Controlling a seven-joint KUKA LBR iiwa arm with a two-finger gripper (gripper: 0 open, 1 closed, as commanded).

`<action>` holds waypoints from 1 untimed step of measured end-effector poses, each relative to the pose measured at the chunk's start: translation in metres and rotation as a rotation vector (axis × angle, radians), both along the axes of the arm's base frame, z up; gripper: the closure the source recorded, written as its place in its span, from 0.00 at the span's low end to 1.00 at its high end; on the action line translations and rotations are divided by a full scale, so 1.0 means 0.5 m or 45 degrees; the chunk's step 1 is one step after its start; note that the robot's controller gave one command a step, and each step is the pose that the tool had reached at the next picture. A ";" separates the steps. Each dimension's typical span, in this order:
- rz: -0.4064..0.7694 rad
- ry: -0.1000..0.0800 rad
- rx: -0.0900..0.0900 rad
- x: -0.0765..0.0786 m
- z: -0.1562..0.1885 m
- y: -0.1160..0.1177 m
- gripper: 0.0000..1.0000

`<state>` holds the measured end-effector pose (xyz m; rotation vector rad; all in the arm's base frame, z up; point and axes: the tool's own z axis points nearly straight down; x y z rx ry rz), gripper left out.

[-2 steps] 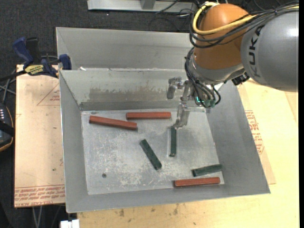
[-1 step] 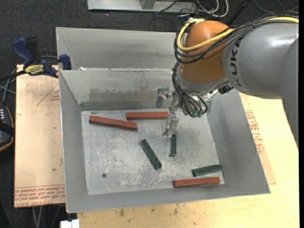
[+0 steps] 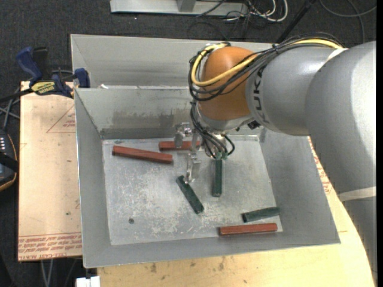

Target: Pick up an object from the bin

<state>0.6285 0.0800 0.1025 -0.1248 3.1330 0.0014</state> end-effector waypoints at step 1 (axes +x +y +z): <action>-0.047 0.007 0.001 -0.077 -0.036 0.027 0.00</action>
Offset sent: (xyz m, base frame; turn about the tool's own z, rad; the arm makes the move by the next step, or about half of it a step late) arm -0.0303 -0.0161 -0.0294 0.1205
